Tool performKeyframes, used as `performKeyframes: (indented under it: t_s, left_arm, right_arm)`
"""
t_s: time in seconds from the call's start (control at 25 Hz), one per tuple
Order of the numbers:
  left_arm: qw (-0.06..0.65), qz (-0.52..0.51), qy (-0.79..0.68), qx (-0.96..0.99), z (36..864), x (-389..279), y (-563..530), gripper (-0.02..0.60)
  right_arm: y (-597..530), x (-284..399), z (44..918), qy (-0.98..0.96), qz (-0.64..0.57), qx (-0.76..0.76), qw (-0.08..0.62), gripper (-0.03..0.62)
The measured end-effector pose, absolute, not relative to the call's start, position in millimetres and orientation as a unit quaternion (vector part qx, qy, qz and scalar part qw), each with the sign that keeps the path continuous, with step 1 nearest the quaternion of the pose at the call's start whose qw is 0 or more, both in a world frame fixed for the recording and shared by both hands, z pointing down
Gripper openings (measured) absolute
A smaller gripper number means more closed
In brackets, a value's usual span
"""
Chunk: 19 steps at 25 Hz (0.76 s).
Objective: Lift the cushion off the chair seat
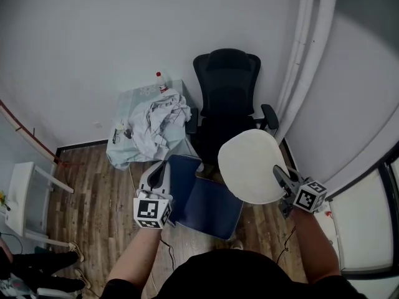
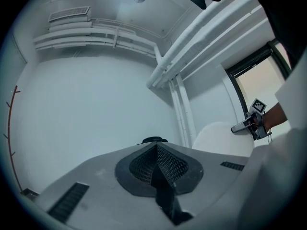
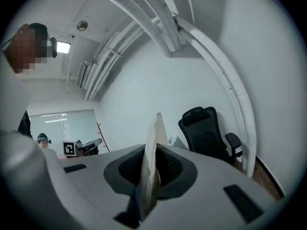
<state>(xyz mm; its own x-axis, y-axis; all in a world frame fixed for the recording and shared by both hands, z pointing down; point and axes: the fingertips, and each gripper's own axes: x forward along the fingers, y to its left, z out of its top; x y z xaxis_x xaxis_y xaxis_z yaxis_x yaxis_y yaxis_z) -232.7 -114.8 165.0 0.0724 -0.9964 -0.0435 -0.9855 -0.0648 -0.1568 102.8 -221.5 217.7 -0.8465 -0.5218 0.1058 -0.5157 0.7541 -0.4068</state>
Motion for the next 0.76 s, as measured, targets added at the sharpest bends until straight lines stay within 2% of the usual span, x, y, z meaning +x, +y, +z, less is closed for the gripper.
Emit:
performKeyframes:
  t_s: [0.76]
  left_arm:
    - [0.074, -0.048, 0.676, -0.732, 166.5, -228.8, -118.1, 0.005]
  right_arm:
    - [-225.3, 94.7, 211.8, 0.942, -0.199, -0.270, 0.008, 0.043]
